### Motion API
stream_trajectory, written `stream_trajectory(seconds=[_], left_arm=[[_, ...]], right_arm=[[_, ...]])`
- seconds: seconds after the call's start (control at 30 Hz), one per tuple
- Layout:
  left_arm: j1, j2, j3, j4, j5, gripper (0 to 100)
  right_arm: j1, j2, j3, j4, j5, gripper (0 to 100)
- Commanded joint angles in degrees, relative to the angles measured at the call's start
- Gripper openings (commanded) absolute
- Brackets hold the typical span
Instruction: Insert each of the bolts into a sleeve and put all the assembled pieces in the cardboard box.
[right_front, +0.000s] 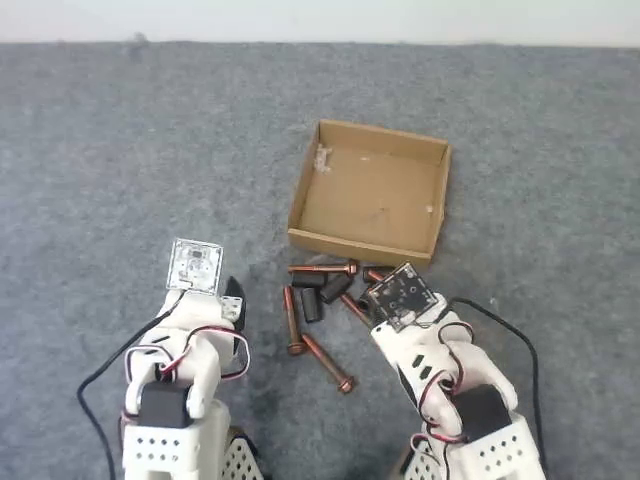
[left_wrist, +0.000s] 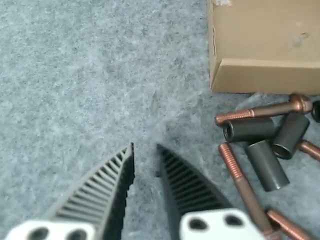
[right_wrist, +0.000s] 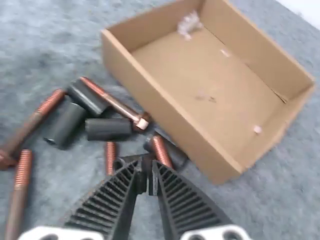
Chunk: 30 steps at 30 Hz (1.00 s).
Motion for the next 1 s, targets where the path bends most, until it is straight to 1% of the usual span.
stream_trajectory(seconds=[0.0, 0.1, 0.3, 0.4, 0.47, 0.53, 0.63, 0.73, 0.8, 0.9, 0.97], left_arm=[[-0.2, 0.4, -1.5, 0.0, 0.5, 11], [-0.2, 0.4, -1.5, 0.0, 0.5, 11], [-0.2, 0.4, -1.4, 0.0, 0.5, 11], [-0.2, 0.4, -0.9, -0.2, 0.5, 11], [-0.2, 0.3, -0.9, -0.2, 0.5, 10], [-0.1, 0.3, -0.8, -0.4, 0.4, 6], [0.0, 0.3, -0.7, -1.2, 0.3, 1], [0.0, 0.3, -0.7, -1.1, 0.3, 1], [0.0, 0.3, -0.7, -1.1, 0.3, 1], [0.1, 0.3, -0.7, -1.1, 0.3, 1], [0.3, 0.3, -0.7, -1.1, 0.3, 1]], right_arm=[[-2.9, 6.9, -7.5, -1.1, -0.8, 0.6], [-4.1, 17.0, -12.5, -4.5, -1.1, 0.6], [-8.0, 39.9, -22.8, -12.0, -6.7, 0.6], [-10.3, 50.6, -26.1, -16.3, -11.3, 0.6], [-11.9, 57.3, -26.6, -20.4, -14.2, 0.6], [-13.4, 62.9, -26.7, -24.5, -14.9, 0.7], [-15.9, 69.9, -28.7, -27.1, -13.5, 1.3], [-16.6, 75.2, -32.6, -27.1, -14.0, 8.4], [-16.4, 77.9, -34.3, -27.1, -16.4, 11.8], [-16.3, 80.5, -35.1, -27.1, -19.8, 10.8], [-16.5, 81.0, -35.2, -27.2, -20.3, 9.9]])
